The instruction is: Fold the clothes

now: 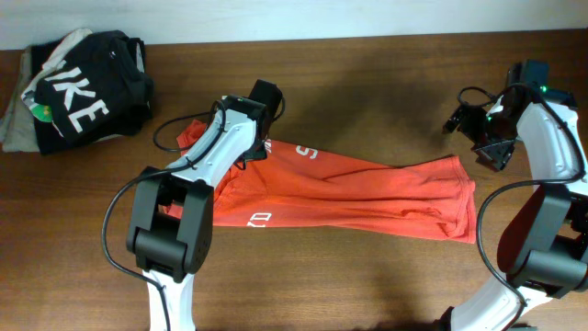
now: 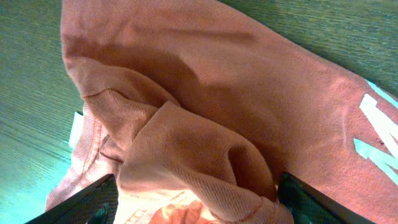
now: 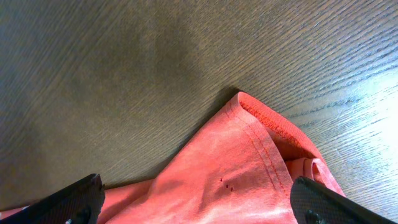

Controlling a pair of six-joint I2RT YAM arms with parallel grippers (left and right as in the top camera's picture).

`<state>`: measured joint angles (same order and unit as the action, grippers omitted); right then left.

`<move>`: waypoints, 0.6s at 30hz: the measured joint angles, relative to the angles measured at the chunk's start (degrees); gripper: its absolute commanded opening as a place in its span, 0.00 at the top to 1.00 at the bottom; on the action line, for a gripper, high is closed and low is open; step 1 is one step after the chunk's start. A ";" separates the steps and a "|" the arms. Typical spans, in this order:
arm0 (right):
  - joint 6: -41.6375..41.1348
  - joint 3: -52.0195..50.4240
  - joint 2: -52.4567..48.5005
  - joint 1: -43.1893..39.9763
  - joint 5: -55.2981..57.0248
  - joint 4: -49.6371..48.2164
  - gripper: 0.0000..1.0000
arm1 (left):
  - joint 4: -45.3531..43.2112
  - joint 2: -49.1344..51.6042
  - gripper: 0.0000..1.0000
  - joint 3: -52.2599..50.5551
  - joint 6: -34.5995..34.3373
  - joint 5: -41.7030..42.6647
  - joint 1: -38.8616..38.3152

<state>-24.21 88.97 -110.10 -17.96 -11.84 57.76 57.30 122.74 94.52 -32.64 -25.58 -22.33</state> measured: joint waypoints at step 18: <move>0.00 0.00 0.00 0.00 0.00 -0.04 0.01 | 15.89 0.00 0.99 5.68 -0.44 -2.97 3.04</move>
<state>-24.21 88.97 -110.10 -17.96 -11.84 57.71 73.19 122.74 100.20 -33.08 -28.56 -19.29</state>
